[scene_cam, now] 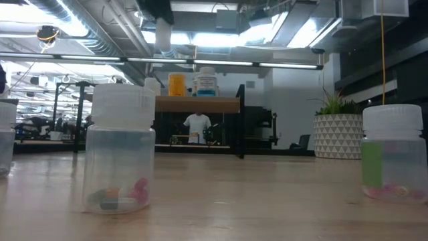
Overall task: Pick and place medicine bottles onto shelf by color
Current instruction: Put the transparent pill bottle on the shelf aligned with the transparent pill bottles, then move the pill bottles to the center of the table
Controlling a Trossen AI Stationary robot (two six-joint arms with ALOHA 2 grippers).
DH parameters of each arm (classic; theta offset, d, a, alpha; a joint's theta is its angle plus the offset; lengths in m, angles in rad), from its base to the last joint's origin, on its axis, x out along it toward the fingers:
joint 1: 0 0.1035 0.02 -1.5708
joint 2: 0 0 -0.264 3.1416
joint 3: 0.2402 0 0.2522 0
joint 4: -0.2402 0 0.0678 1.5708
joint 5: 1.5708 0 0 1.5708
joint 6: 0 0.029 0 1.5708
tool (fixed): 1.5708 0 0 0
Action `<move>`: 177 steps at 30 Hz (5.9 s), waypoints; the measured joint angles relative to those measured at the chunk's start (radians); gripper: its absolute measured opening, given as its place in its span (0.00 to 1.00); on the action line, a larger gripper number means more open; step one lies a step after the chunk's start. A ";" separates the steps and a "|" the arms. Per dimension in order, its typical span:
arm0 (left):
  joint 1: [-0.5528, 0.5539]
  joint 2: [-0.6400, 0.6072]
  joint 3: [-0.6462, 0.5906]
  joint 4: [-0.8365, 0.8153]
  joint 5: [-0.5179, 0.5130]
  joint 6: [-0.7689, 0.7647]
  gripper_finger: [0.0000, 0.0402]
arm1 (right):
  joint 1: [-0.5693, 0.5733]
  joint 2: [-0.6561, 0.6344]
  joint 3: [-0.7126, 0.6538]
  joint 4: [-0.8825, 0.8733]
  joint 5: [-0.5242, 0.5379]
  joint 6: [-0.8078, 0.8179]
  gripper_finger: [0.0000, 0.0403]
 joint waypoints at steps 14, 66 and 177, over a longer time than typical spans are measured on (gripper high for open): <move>0.288 -0.018 -0.043 -0.088 0.138 0.119 0.30 | 0.000 0.000 0.000 -0.016 0.030 0.007 0.43; 0.489 -0.124 -0.386 0.286 0.201 0.306 0.31 | 0.000 0.000 0.000 -0.012 0.107 0.010 0.43; -0.831 -0.132 -0.322 -0.229 0.148 -0.703 0.40 | 0.011 0.616 0.000 0.123 0.044 0.818 0.31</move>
